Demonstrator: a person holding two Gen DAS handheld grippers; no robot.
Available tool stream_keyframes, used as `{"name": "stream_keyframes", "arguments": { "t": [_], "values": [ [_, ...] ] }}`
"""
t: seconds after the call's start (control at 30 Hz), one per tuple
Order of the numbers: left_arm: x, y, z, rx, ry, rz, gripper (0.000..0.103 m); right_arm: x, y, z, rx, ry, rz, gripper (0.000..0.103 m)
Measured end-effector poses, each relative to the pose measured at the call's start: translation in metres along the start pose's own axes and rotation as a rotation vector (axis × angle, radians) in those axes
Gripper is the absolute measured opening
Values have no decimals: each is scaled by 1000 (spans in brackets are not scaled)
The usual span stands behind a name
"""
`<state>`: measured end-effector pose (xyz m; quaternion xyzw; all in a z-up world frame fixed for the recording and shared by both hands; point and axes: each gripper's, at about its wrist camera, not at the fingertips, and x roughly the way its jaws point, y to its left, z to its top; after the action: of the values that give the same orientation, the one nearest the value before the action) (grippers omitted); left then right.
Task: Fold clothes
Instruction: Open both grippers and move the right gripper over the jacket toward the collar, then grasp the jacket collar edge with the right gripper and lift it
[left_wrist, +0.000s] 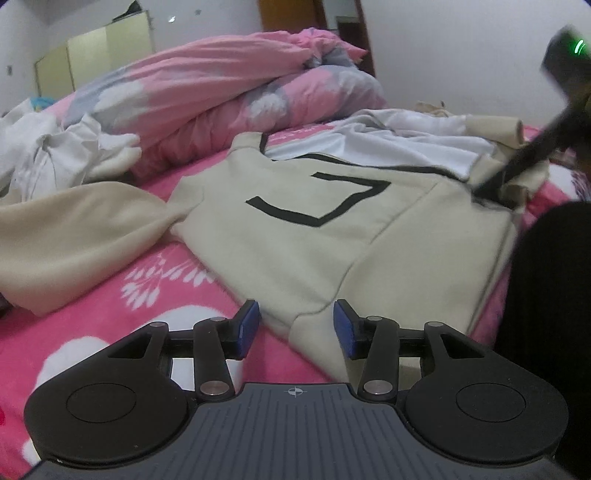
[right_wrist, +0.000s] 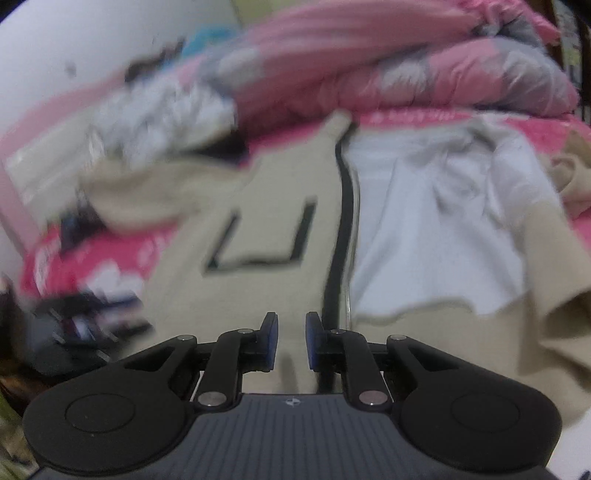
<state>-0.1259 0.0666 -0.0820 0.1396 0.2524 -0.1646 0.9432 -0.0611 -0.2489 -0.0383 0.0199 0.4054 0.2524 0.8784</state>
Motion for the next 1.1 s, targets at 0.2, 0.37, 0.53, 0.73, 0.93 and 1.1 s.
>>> {"name": "stream_keyframes", "arguments": {
  "t": [0.2, 0.37, 0.53, 0.73, 0.93, 1.1],
  "values": [
    [-6, 32, 24, -92, 3, -49, 50, -5, 15, 21, -52, 13, -33, 16],
    [23, 61, 65, -192, -8, -51, 50, -10, 40, 74, -179, -73, -40, 16],
    [92, 88, 96, -331, 75, -27, 51, 49, 44, 123, -184, -44, -28, 16],
    [160, 115, 104, -533, 117, -41, 51, 146, 0, 125, -112, 115, -93, 14],
    [175, 114, 92, -539, 67, -51, 51, 126, -7, 181, -78, 70, -150, 16],
    [172, 109, 92, -461, 50, -49, 53, 156, -46, 223, 28, -9, -205, 16]
  ]
}}
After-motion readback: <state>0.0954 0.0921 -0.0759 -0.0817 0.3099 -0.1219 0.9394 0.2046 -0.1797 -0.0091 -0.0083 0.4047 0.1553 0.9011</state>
